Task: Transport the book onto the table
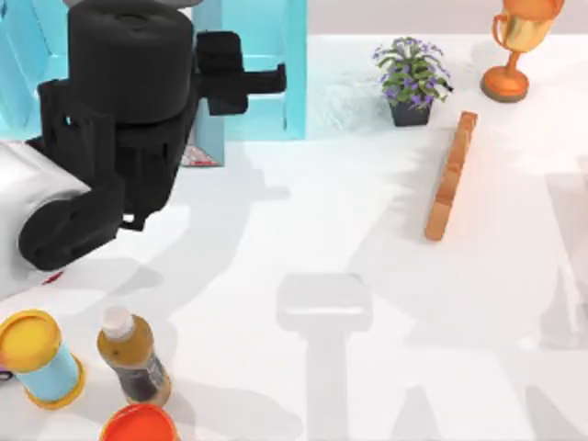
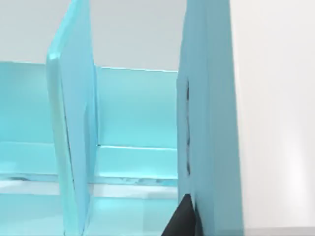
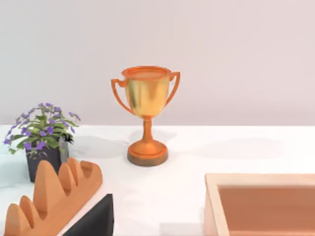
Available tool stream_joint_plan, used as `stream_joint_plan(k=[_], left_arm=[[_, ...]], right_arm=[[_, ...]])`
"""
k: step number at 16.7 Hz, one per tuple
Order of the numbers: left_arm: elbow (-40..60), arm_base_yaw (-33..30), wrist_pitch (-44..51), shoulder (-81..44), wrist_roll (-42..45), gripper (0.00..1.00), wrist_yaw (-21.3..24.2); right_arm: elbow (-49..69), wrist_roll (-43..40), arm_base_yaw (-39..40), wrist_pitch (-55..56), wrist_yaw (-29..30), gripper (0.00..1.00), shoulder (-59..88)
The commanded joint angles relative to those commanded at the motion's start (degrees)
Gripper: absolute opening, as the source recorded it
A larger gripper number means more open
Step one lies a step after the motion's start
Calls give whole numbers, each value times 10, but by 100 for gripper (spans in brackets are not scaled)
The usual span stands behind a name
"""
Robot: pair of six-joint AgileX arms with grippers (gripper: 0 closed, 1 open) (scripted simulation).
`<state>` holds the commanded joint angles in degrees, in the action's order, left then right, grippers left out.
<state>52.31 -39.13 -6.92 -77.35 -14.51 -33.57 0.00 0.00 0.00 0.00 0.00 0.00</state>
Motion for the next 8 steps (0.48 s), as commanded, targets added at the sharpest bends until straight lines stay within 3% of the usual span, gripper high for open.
stream_joint_plan(k=[4, 8], left_arm=[[23, -66, 52, -55, -179, 0, -51], [53, -148, 118, -120, -441, 0, -121]], right_arm=[[0, 0, 0, 0, 0, 100, 0], [0, 0, 0, 0, 0, 100, 0]])
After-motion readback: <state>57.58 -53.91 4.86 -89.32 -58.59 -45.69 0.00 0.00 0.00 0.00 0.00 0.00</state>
